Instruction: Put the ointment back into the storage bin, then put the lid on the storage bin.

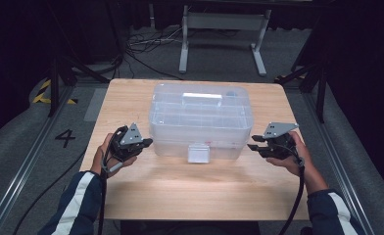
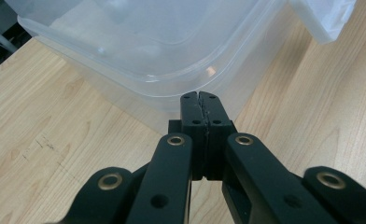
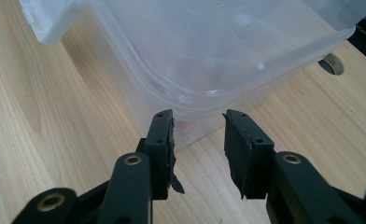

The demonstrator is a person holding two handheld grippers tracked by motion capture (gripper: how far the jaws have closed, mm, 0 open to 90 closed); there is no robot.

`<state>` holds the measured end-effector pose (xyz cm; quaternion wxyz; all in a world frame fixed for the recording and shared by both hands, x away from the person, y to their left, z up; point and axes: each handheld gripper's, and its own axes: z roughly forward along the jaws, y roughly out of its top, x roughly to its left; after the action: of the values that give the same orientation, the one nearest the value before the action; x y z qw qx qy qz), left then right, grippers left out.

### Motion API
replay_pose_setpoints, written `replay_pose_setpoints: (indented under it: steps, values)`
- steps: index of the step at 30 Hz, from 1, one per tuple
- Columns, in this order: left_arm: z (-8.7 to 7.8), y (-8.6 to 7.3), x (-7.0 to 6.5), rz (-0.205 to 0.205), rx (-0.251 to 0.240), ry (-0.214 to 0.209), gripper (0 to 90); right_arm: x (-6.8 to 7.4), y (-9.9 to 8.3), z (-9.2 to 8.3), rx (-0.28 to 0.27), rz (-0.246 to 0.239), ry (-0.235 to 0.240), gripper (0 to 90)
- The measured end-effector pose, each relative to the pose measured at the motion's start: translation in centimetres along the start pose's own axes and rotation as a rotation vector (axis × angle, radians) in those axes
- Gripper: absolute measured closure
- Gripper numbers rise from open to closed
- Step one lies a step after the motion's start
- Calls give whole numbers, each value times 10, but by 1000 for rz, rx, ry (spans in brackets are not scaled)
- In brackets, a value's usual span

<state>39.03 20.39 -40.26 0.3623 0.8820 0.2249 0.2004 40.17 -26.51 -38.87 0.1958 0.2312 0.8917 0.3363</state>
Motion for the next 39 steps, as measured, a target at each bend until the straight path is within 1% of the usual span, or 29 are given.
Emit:
replay_pose_setpoints:
  steps: [3, 9, 10, 11, 13, 14, 16, 21, 25, 27, 30, 34, 37, 39]
  values:
    - [0, -1, 0, -1, 3, 1, 900, 0, -1, -1, -3, 3, 0, 632]
    - [-1, -3, -2, -1, 2, 7, 898, 1, -2, -4, -3, -6, -5, 623]
    - [-2, -4, -2, 10, 13, 10, 884, 1, -2, -4, -4, -6, -3, 620]
    - [-3, -4, -3, 14, 24, 18, 819, 1, -3, -5, 1, -7, -2, 611]
    - [-5, -6, -4, 21, 36, 13, 814, 2, -3, -5, 14, -18, -7, 605]
    - [-5, -8, -5, 17, 42, 14, 801, 2, -3, -6, 16, -24, -10, 605]
    - [-7, -10, -6, 19, 56, 19, 772, 2, -3, -7, 14, -23, -9, 603]
    - [-13, -19, -6, 15, 73, 49, 699, 3, -4, -7, 33, -35, -31, 595]
    - [-16, -25, -7, 12, 85, 55, 664, 4, -4, -8, 35, -40, -30, 589]
    - [-19, -31, -8, 19, 102, 65, 609, 6, -7, -8, 52, -49, -42, 578]
    - [-20, -34, -9, 14, 111, 74, 591, 8, -10, -8, 67, -56, -48, 578]
    - [-21, -42, -11, 26, 140, 90, 551, 10, -15, -11, 75, -61, -61, 567]
    - [-23, -48, -10, 14, 153, 86, 540, 10, -19, -12, 85, -65, -71, 555]
    - [-23, -53, -10, 7, 168, 86, 514, 10, -23, -13, 97, -69, -81, 548]
